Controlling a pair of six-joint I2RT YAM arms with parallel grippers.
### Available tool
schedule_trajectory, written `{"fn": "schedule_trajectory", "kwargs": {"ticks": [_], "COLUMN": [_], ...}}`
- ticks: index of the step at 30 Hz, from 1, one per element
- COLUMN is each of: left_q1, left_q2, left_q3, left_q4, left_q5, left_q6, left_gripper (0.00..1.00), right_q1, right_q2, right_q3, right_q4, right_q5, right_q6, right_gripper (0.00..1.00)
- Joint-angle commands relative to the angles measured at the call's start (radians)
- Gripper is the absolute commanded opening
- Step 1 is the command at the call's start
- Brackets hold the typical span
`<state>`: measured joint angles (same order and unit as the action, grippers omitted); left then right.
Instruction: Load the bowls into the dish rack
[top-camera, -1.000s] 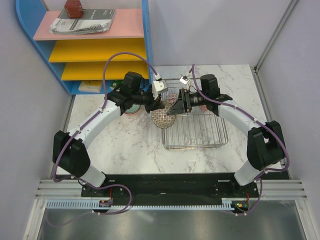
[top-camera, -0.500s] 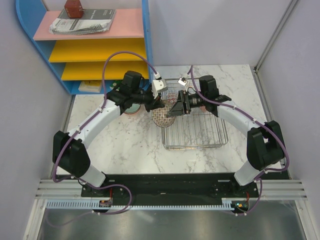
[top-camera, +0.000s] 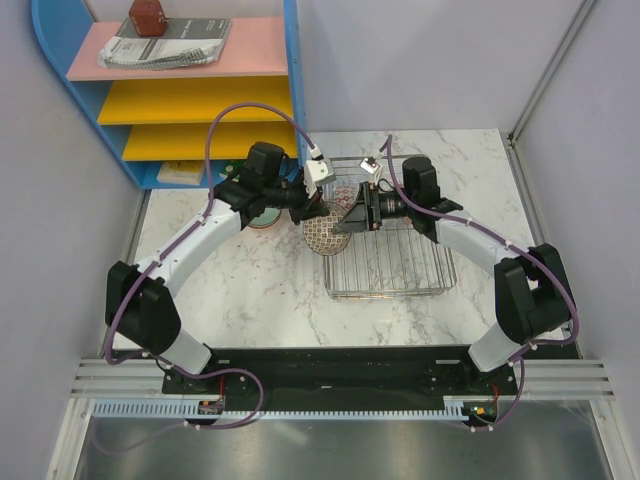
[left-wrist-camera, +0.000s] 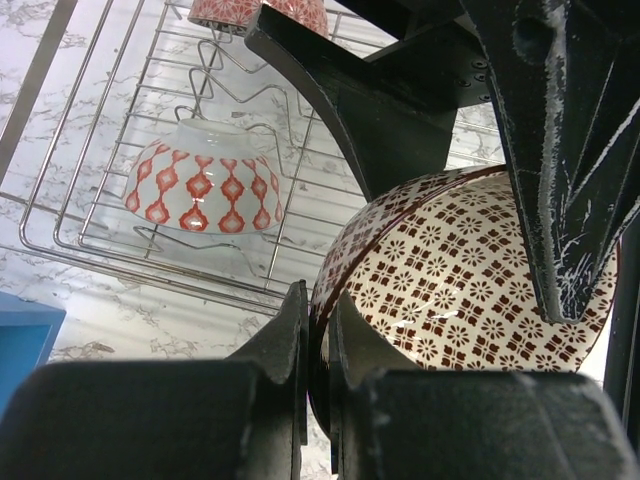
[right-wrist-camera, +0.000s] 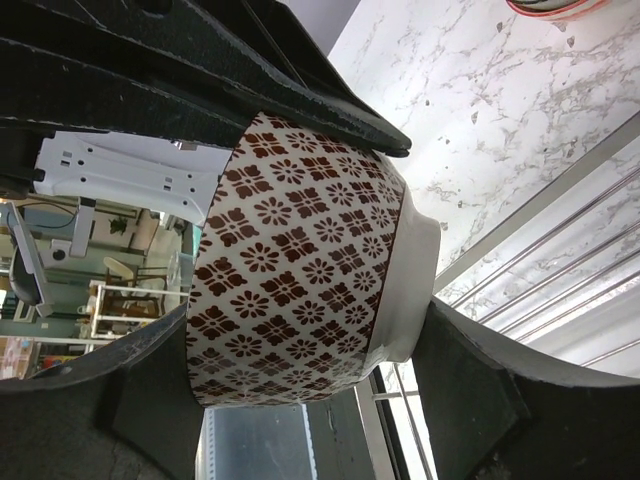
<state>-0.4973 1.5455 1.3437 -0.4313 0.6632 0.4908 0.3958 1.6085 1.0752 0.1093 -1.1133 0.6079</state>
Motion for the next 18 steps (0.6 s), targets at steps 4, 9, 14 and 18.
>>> {"fn": "schedule_trajectory", "kwargs": {"ticks": [4, 9, 14, 18], "left_q1": [-0.003, -0.003, -0.003, -0.003], "left_q2": [-0.001, 0.002, 0.002, 0.005], "left_q3": [0.031, 0.037, 0.041, 0.043], "left_q4": [0.069, 0.069, 0.068, 0.066], "left_q5": [0.030, 0.036, 0.032, 0.000], "left_q6": [0.008, 0.003, 0.003, 0.006], "left_gripper": [0.39, 0.55, 0.77, 0.83], "right_q1": [-0.002, -0.008, -0.008, -0.009], "right_q2": [-0.047, -0.047, -0.045, -0.048], "right_q3": [-0.006, -0.004, -0.001, 0.000], "right_q4": [0.136, 0.106, 0.081, 0.041], "right_q5": [-0.030, -0.003, 0.012, 0.030], "right_q6": [0.069, 0.041, 0.021, -0.008], "right_gripper": [0.00, 0.00, 0.00, 0.00]}}
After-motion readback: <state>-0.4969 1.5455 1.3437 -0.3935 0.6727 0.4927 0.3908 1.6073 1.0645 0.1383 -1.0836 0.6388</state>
